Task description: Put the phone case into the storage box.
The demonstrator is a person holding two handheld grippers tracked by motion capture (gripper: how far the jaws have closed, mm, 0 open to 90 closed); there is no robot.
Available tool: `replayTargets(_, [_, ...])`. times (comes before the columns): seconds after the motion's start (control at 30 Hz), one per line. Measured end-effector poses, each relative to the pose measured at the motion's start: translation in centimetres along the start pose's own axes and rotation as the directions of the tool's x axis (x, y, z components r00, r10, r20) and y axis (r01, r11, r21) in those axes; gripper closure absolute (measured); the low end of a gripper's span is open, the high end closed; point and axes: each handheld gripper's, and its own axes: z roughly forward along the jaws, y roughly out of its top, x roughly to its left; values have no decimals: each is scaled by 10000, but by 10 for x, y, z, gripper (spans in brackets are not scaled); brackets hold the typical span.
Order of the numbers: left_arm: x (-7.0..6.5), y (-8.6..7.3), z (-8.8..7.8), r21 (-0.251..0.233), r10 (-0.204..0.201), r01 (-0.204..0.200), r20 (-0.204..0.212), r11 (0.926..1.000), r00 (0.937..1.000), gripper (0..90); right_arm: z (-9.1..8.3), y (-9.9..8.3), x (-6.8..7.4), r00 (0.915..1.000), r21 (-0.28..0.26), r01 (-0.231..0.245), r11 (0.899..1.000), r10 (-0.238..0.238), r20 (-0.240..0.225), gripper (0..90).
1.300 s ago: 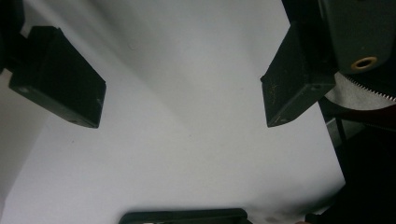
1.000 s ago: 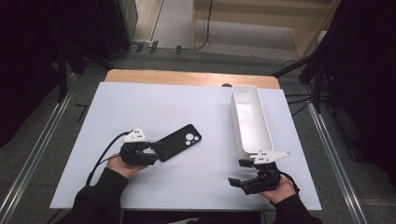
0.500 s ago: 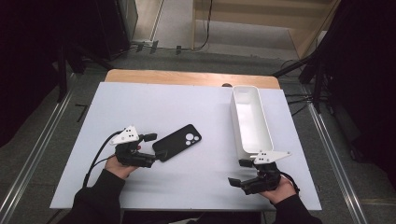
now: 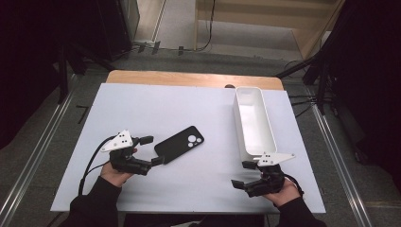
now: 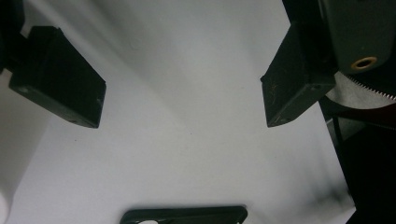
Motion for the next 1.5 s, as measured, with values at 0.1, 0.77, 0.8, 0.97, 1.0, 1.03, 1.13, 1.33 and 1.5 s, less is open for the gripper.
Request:
replayTargets(0.1, [-2, -1, -6, -144, -11, 10, -18, 9999, 10000, 116, 0, 0, 0, 10000, -4, -25, 10000, 25, 2, 123])
replayTargets(0.77, [-13, -13, -49, -1071, 339, -437, -922, 9933, 9952, 116, 0, 0, -1, 10000, -50, 5, 10000, -5, 55, 123])
replayTargets(0.8, [-14, -13, -51, -1095, 337, -444, -976, 9930, 9947, 116, 0, 0, -1, 10000, -45, 14, 10000, -14, 53, 123])
replayTargets(0.97, [-13, -15, -57, -1312, 237, -396, -1206, 9906, 9924, 116, 0, 0, 0, 10000, -19, -34, 10000, 35, 24, 123])
replayTargets(1.0, [-13, -15, -57, -1312, 237, -396, -1206, 9906, 9924, 116, 0, 0, 0, 10000, -21, -34, 10000, 34, 23, 123])
replayTargets(1.03, [-13, -15, -57, -1310, 225, -381, -1189, 9907, 9926, 116, 0, 0, 0, 10000, -21, -34, 10000, 34, 23, 123])
replayTargets(1.13, [-12, -15, -55, -1249, 255, -395, -1124, 9914, 9933, 116, 0, 0, 0, 10000, -21, -26, 10000, 26, 26, 123])
replayTargets(1.33, [-11, -15, -55, -1306, 161, -311, -1145, 9910, 9933, 116, 0, 0, -1, 10000, -52, 13, 10000, -13, 45, 123])
replayTargets(1.5, [-10, -14, -53, -1325, 189, -355, -1251, 9905, 9920, 117, 0, 0, -1, 10000, -22, -53, 10000, 53, 34, 123])
